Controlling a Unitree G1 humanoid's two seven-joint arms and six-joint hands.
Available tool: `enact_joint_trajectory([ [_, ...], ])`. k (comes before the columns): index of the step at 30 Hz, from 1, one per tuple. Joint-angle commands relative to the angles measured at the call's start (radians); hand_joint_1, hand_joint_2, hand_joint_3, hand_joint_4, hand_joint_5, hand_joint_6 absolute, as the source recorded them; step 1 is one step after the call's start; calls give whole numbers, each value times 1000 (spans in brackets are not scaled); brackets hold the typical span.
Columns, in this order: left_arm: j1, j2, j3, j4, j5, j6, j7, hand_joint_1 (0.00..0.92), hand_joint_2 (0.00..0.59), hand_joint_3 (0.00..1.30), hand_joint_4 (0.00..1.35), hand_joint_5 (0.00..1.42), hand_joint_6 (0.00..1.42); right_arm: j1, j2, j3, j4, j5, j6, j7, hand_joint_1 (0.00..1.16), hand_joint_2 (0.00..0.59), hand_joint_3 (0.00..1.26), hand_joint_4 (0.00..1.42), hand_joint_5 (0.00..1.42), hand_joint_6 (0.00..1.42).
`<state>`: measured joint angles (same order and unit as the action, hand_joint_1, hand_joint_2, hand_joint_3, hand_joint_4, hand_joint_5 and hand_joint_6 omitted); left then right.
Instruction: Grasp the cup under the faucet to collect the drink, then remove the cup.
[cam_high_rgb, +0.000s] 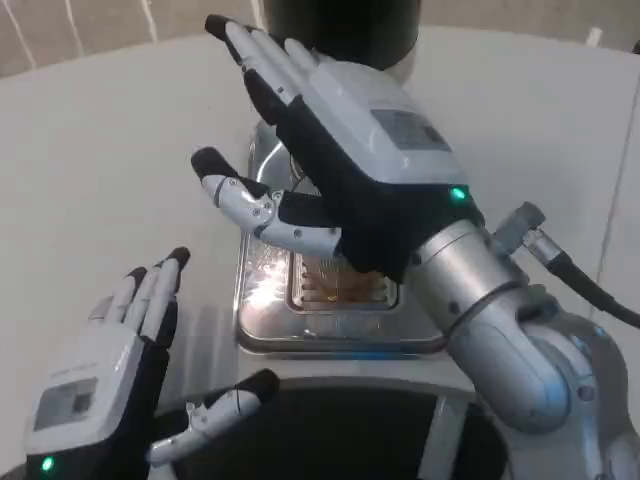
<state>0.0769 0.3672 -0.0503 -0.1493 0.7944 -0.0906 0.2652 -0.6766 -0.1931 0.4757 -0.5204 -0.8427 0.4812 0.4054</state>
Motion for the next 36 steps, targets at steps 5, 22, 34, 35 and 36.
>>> enact_joint_trajectory([
  [5, -92, -13, -25, 95, -47, -39, 32, 0, 122, 0, 0, 28, 98, 16, -10, -27, 0, 18, -47, 72, 267, 499, 0, 0, 0, 0],
  [22, -240, -39, -64, 258, -119, -96, 44, 116, 81, 0, 0, 16, 90, -21, -5, -66, 64, 20, -100, 81, 520, 437, 0, 0, 0, 0],
  [34, -298, -45, -82, 323, -131, -101, 65, 137, 75, 0, 0, 6, 81, -26, 20, -52, 68, 1, -93, 105, 565, 435, 0, 0, 0, 0],
  [35, -302, -46, -83, 328, -131, -101, 67, 138, 75, 0, 0, 4, 79, -24, 21, -52, 67, 1, -93, 105, 566, 435, 0, 0, 0, 0],
  [36, -307, -46, -84, 334, -132, -101, 70, 138, 75, 0, 0, 4, 78, -23, 21, -52, 67, 0, -94, 105, 567, 435, 0, 0, 0, 0],
])
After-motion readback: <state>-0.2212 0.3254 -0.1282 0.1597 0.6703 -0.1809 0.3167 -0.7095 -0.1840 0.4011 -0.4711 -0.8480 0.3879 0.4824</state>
